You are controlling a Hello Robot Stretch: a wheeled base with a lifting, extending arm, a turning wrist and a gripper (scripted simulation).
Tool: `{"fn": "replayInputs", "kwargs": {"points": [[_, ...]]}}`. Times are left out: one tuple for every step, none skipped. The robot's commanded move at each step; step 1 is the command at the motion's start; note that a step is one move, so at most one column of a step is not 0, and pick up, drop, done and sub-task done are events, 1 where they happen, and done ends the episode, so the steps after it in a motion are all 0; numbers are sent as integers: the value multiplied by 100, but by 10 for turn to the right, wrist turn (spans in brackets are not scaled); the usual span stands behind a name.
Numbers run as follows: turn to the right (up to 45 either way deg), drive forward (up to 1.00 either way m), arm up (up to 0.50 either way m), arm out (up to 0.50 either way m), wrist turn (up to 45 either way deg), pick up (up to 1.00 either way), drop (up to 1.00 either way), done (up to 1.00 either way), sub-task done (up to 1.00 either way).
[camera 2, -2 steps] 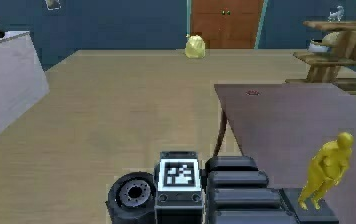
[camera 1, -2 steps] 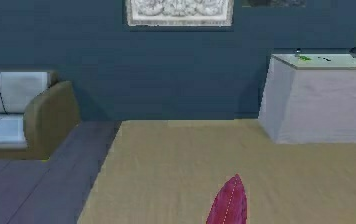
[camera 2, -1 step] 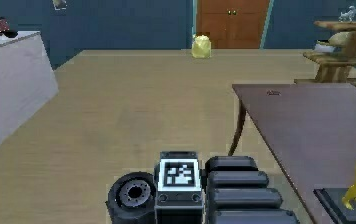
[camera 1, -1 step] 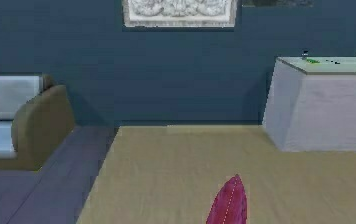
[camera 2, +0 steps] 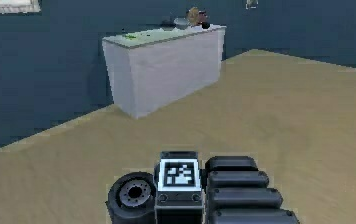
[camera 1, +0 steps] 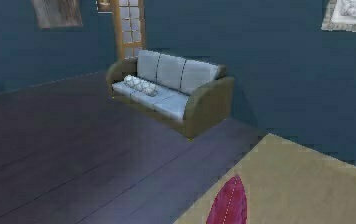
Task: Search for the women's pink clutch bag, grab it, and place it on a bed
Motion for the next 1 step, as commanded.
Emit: {"fn": "replayInputs", "kwargs": {"points": [[-300, 0, 0, 0, 0, 0, 0, 0, 0]]}}
